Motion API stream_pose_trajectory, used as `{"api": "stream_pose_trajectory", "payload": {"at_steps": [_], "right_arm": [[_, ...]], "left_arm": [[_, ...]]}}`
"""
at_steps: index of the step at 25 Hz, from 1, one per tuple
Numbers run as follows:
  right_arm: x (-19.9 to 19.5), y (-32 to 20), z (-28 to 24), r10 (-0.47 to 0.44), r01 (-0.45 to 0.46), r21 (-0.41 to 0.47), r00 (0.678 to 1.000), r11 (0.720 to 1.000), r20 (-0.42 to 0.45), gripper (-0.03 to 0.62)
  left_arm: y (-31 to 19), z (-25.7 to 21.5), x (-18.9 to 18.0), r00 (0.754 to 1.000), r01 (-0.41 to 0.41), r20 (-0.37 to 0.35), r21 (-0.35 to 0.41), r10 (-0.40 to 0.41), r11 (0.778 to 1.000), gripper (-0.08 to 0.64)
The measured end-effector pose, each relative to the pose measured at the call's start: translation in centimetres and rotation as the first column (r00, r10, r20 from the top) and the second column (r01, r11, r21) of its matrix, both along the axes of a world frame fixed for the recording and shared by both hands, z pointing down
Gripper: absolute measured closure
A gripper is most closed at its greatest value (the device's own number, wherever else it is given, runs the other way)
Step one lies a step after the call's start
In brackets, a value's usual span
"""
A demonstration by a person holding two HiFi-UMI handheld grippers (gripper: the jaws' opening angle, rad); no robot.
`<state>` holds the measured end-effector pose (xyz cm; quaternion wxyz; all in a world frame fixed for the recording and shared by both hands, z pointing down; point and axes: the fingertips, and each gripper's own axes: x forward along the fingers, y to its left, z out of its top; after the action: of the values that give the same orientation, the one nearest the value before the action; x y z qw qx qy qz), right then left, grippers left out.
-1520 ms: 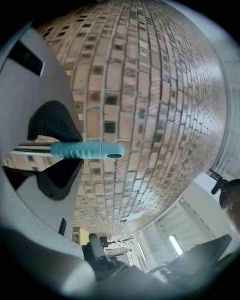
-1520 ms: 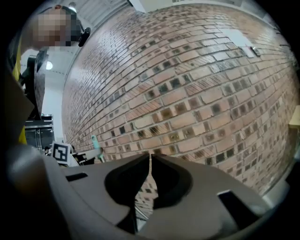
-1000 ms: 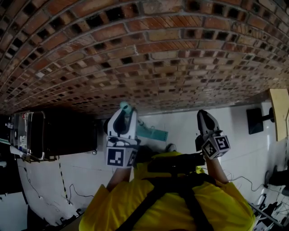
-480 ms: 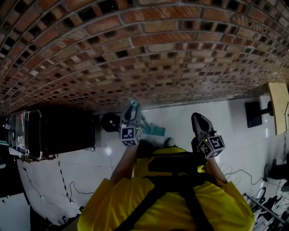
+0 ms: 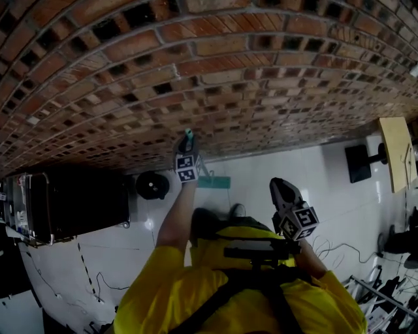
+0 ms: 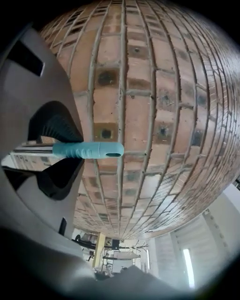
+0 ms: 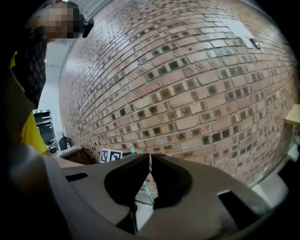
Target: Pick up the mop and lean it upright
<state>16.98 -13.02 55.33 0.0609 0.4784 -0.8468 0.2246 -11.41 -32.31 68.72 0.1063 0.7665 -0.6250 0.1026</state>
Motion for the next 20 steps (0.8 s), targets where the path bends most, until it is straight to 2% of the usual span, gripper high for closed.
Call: {"api": "stream_pose_trajectory", "payload": {"at_steps": [4,10,11,13,15,18,20], "right_arm": [[-0.4,-1.0,0.1,0.011,-0.011,0.011,1.0,1.0,0.01,0.569],[-1.7,-1.6,0.0,-0.003,0.003,-0.008,0.999,1.0,0.046,0.569],[-1.9,-1.8,-0.1,-0.009,0.01,-0.007,0.999,1.0,0.045,0.569],[-2.2,-1.9,0.0,-0.018,0.019,-0.017,0.999,1.0,0.041,0.569],[-2.6,-2.2,-0.1,-0.023,0.024,-0.018,0.999,1.0,0.047,0.569],[-3.0,-2.7,-1.2,-0.02,0.019,0.016,0.998,1.0,0.056,0.569],[-2.8,-2.8,-2.1,-0.011,0.008,0.028,0.997,1.0,0.077,0.569]], "left_arm": [[-2.7,0.4,-0.4,1.0,0.007,0.025,-0.024,-0.007,1.0,0.448],[-3.7,0.6,-0.4,0.999,-0.007,0.041,-0.003,0.007,1.0,0.443],[-3.8,0.6,-0.5,0.999,-0.006,0.033,-0.001,0.006,1.0,0.438],[-3.5,0.5,-0.4,1.0,-0.003,0.011,-0.002,0.003,1.0,0.377],[-2.7,0.2,-0.7,1.0,0.003,0.005,-0.004,-0.003,1.0,0.365],[1.6,-3.6,-1.8,0.997,0.022,-0.072,0.037,-0.02,0.999,0.366],[6.9,-8.2,-1.8,0.988,-0.008,-0.153,0.115,0.026,0.993,0.433]]}}
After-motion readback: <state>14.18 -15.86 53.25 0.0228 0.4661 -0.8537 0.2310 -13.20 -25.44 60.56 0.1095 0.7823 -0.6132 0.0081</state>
